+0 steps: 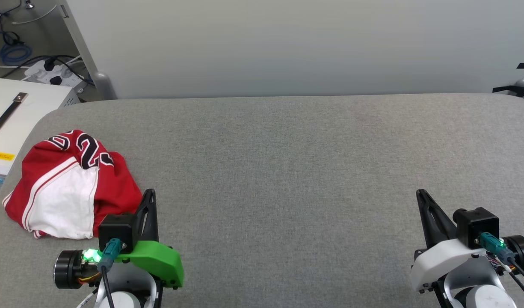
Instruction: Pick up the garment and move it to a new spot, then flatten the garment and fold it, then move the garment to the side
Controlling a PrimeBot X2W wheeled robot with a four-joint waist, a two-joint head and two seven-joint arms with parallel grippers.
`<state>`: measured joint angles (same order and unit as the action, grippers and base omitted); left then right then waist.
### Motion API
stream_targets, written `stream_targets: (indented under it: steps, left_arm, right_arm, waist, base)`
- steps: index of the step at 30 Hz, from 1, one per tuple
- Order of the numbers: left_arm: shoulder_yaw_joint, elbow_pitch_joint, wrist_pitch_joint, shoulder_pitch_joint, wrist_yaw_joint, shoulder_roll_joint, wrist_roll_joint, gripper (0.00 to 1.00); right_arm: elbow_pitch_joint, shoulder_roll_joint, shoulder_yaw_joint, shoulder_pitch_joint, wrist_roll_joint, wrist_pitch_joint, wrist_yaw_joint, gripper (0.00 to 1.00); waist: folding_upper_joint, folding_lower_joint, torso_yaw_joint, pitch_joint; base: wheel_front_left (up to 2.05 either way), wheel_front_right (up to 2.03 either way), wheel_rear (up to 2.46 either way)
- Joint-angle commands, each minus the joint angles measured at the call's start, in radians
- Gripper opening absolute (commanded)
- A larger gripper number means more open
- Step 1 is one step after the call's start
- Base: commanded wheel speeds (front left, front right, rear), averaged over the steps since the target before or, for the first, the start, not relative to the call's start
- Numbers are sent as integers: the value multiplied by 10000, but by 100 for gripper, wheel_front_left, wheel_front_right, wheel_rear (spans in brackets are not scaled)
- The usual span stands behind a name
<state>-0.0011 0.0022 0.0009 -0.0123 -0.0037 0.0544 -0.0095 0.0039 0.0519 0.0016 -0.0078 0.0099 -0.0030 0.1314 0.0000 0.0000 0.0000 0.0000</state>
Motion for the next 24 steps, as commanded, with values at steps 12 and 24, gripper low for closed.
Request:
stream_targets:
  steps: [12, 24]
  left_arm:
    - [11, -22, -9, 123, 37, -42, 95, 0]
    - [11, -22, -9, 123, 37, -42, 95, 0]
  right_arm:
    - [-39, -17, -16, 78, -99, 30, -7, 0]
    - [-39, -17, -16, 78, -99, 30, -7, 0]
  waist:
    - [0, 0, 0, 0]
    - [0, 0, 0, 0]
  base:
    - [0, 0, 0]
    - [0, 0, 0]
